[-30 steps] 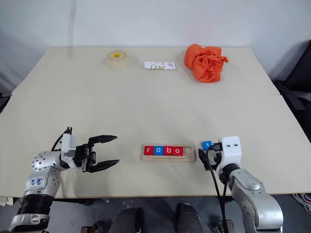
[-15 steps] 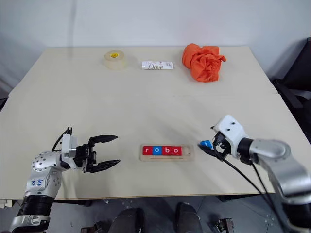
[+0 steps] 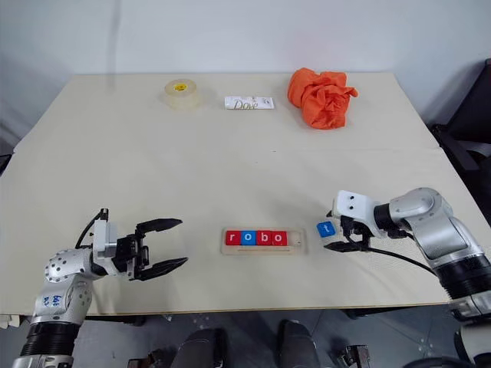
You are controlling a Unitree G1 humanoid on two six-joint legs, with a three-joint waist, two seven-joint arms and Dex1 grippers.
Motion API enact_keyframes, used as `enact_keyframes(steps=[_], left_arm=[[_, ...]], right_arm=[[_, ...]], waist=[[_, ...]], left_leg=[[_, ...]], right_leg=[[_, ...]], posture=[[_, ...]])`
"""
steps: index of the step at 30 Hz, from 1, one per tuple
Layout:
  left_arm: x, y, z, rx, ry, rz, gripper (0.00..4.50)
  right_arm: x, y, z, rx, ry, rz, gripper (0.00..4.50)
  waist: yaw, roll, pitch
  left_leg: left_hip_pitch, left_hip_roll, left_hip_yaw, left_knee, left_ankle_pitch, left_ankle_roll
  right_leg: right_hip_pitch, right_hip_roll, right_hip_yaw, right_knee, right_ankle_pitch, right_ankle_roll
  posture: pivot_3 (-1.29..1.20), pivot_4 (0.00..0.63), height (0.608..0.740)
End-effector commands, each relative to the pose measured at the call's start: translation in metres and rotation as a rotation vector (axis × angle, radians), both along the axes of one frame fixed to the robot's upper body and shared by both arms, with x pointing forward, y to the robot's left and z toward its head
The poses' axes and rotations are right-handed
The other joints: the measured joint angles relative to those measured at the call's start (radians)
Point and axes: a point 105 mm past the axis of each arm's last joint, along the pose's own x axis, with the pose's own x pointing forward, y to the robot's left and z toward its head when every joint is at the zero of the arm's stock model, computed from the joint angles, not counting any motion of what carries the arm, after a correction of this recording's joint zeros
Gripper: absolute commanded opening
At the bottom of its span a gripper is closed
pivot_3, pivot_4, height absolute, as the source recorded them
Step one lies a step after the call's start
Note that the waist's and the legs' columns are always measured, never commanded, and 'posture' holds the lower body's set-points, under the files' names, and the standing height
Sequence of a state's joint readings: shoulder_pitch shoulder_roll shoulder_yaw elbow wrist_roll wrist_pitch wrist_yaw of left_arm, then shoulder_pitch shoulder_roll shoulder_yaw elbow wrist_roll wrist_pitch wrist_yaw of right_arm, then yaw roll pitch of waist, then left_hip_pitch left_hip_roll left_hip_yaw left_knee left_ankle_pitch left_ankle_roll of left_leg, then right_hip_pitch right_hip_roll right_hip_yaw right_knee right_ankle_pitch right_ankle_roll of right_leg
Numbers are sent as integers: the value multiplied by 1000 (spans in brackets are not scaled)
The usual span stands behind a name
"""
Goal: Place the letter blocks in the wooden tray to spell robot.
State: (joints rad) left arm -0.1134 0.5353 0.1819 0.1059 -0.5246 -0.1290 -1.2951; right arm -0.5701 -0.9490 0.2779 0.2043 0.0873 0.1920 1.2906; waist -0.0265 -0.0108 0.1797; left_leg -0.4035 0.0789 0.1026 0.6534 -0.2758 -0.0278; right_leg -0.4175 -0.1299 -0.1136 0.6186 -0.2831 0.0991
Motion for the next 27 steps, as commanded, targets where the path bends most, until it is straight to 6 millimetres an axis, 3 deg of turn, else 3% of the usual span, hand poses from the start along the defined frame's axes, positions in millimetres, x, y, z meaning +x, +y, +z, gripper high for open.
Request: enact_keyframes(steps=[1,3,11,20,24,27], left_arm=[[-2,2,9,-7,-38,10,4500],[-2,1,9,-8,-39,13,4500],[0,0,9,-13,-42,21,4500],[4,2,10,-12,-46,16,4500],[7,1,10,-14,-46,9,4500],[7,0,8,-14,-42,-1,4500]], right_arm=[[5,-1,-2,-16,0,10,4292],[6,0,-3,-15,3,17,3932],[7,3,-5,-7,11,30,1448],[6,7,15,38,-22,-11,1454],[-6,32,41,141,-17,-12,1454],[-14,49,47,164,4,-11,1454]], waist=[[0,0,0],[0,0,0],[-1,0,0],[0,0,0],[0,0,0],[0,0,0]], left_leg=[[0,0,0,0,0,0],[0,1,0,1,0,0],[1,2,2,5,0,-1],[1,2,2,5,0,-1],[-1,2,3,5,0,-1],[-2,3,5,5,0,-1]], right_leg=[[0,0,0,0,0,0],[0,0,0,0,1,0],[0,0,0,2,2,-2],[0,0,1,3,3,-3],[-3,0,2,4,3,-3],[-6,1,4,5,3,-3]], posture=[[0,150,740],[0,150,740],[0,150,740],[0,150,740],[0,150,740],[0,150,740]])
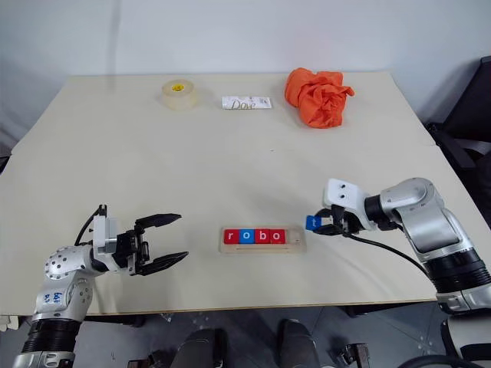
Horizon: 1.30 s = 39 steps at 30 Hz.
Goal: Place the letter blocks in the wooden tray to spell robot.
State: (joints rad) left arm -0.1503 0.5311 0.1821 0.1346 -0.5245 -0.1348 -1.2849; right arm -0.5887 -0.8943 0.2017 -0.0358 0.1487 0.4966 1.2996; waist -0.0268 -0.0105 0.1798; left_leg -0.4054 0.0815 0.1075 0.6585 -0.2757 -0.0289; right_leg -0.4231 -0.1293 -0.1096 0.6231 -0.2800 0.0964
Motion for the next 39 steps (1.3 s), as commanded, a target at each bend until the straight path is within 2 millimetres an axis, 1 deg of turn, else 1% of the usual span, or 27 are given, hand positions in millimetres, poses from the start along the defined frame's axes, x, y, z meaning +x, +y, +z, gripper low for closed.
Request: enact_keyframes(steps=[1,3,5,8,13,22,33,36,39], left_arm=[[-1,0,4,-2,-24,-17,4500],[1,-1,3,-3,-25,-20,4500],[1,-2,3,-5,-27,-22,4500],[2,-3,3,-7,-30,-24,4500],[-1,-1,2,-9,-29,-17,4500],[-6,0,0,-16,-28,6,4500],[-8,-2,-1,-24,-25,19,4500],[-7,-3,-1,-26,-26,17,4500],[-6,-4,-1,-26,-27,16,4500]], right_arm=[[-9,16,16,34,-9,-1,1454],[-11,28,14,29,2,3,1454],[-13,35,10,14,15,12,1454],[-15,35,3,-26,26,19,1454],[-16,40,-9,-70,41,41,1454],[-11,36,-16,-121,46,52,1454],[-9,30,-14,-127,47,50,1454],[-9,30,-19,-134,51,55,1454],[-9,35,-21,-124,55,66,1454]], waist=[[1,0,0],[1,0,0],[1,0,0],[1,0,0],[1,0,0],[0,0,0],[0,0,0],[0,0,0],[0,0,0]], left_leg=[[0,0,0,0,0,0],[0,0,0,0,0,0],[0,0,1,0,0,0],[-1,0,1,0,0,0],[-1,0,3,0,-1,1],[-1,0,5,0,-1,1],[-1,0,6,0,-1,1],[-1,0,6,0,-1,1],[-1,0,6,0,-1,1]], right_leg=[[0,0,0,0,0,0],[0,0,0,0,0,0],[0,0,1,0,0,0],[-2,0,1,0,0,0],[-3,0,3,0,0,0],[-4,0,4,1,0,0],[-4,0,5,1,0,0],[-4,0,5,1,0,0],[-5,0,5,1,0,0]], posture=[[0,150,740],[0,150,740],[0,150,740],[0,150,740],[0,150,740],[0,150,740],[0,150,740],[0,150,740],[0,150,740]])
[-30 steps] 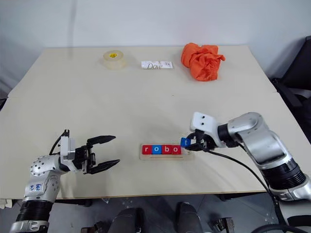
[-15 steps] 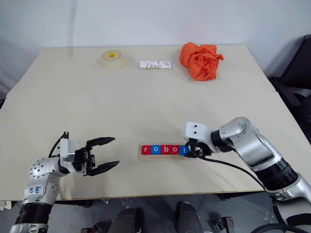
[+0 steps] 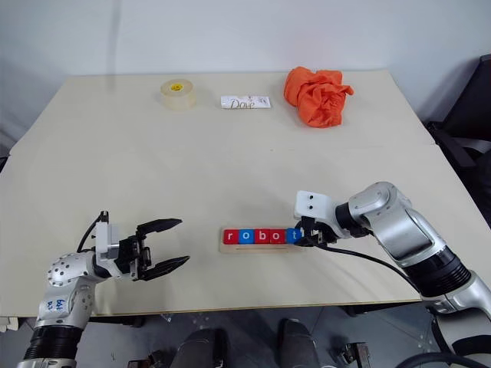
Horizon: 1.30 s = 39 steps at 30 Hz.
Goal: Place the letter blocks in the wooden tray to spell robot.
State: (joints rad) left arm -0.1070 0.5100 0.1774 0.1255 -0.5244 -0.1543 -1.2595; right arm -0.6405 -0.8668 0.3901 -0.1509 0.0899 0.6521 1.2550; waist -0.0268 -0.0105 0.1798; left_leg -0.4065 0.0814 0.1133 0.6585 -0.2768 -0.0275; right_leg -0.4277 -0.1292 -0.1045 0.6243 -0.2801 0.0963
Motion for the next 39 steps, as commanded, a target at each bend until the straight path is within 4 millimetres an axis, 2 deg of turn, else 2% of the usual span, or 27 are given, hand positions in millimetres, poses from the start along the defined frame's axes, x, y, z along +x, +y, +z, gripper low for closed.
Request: enact_keyframes(steps=[1,13,14,21,27,30,39], left_arm=[[-1,-3,8,-4,-46,-10,4500],[-1,-3,7,-6,-45,-8,4500],[-1,-3,7,-6,-46,-9,4500],[0,-4,7,-8,-46,-14,4500],[2,-6,7,-8,-46,-29,4500],[2,-8,7,-7,-47,-38,4500],[3,-8,7,-4,-48,-48,4500]], right_arm=[[0,5,1,1,-13,22,1454],[1,10,-2,1,-13,31,1454],[1,10,-1,1,-16,33,2228],[1,2,16,26,-51,20,4470],[-3,-5,25,99,-64,1,4470],[-8,-9,23,103,-47,3,3835],[-6,-10,6,87,-17,9,564]], waist=[[0,0,0],[-2,0,0],[-1,0,0],[0,0,0],[1,0,0],[1,0,0],[0,0,0]], left_leg=[[0,0,0,0,0,0],[1,0,0,0,0,0],[1,0,0,0,0,0],[1,0,1,0,0,0],[0,0,1,0,0,0],[0,0,1,0,0,0],[1,0,1,0,0,0]], right_leg=[[0,0,0,0,0,0],[0,0,0,1,0,0],[0,0,0,1,0,0],[0,0,1,1,0,0],[0,0,1,1,0,0],[0,0,1,1,0,0],[0,1,1,1,0,0]], posture=[[0,150,740],[0,150,740],[0,150,740],[0,150,740],[0,150,740],[0,150,740],[0,150,740]])
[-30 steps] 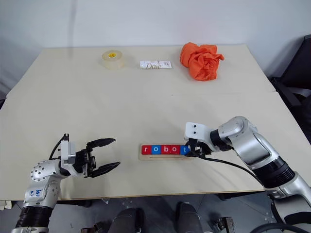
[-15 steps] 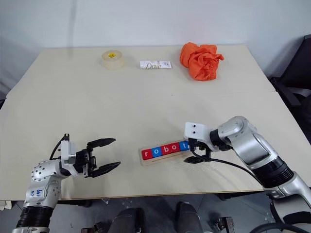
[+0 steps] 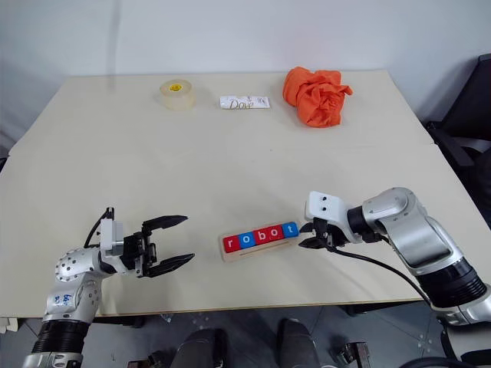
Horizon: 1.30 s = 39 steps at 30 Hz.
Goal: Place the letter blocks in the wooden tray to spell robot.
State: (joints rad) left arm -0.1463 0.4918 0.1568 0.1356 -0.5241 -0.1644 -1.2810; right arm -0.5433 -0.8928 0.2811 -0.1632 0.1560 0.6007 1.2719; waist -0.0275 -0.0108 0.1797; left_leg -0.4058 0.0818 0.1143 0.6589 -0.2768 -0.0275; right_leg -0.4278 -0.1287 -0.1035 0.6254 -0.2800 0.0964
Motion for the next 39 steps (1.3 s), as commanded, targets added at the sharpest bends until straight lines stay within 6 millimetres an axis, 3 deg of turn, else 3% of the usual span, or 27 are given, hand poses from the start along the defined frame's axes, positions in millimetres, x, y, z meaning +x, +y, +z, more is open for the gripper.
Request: enact_keyframes(steps=[1,2,11,19,22,25,30,39], left_arm=[[-1,2,3,6,-19,-1,4500],[-2,2,3,7,-19,0,4500],[-6,5,2,7,-14,13,4500],[-6,5,1,3,-13,25,4500],[-6,5,1,1,-13,27,4500],[-5,5,1,0,-14,28,4500],[-5,4,2,3,-16,27,4500],[-8,8,2,7,-13,45,4500]], right_arm=[[4,4,3,3,-29,21,208],[5,5,2,3,-29,23,28],[12,17,4,24,-36,48,28],[11,16,9,42,-47,65,28],[28,23,24,103,-114,36,28],[44,23,27,103,-143,9,28],[66,27,20,97,-160,-21,28],[61,23,-7,12,-102,42,28]], waist=[[1,0,0],[1,0,0],[1,0,0],[1,0,0],[-1,0,0],[-3,0,0],[-1,0,0],[-1,0,0]], left_leg=[[0,0,0,0,0,0],[0,0,0,0,0,0],[0,0,0,0,0,0],[0,0,0,0,0,0],[0,0,0,0,0,0],[1,0,1,1,0,0],[1,1,2,1,0,0],[0,1,3,1,0,1]], right_leg=[[0,0,0,0,0,0],[0,0,0,0,0,0],[0,0,0,0,0,0],[0,0,0,0,0,0],[0,0,0,0,0,0],[0,0,1,1,0,0],[0,1,1,1,0,0],[-1,0,2,1,0,0]], posture=[[0,150,740],[0,150,740],[0,150,740],[0,150,740],[0,150,740],[0,150,740],[0,150,740],[0,150,740]])
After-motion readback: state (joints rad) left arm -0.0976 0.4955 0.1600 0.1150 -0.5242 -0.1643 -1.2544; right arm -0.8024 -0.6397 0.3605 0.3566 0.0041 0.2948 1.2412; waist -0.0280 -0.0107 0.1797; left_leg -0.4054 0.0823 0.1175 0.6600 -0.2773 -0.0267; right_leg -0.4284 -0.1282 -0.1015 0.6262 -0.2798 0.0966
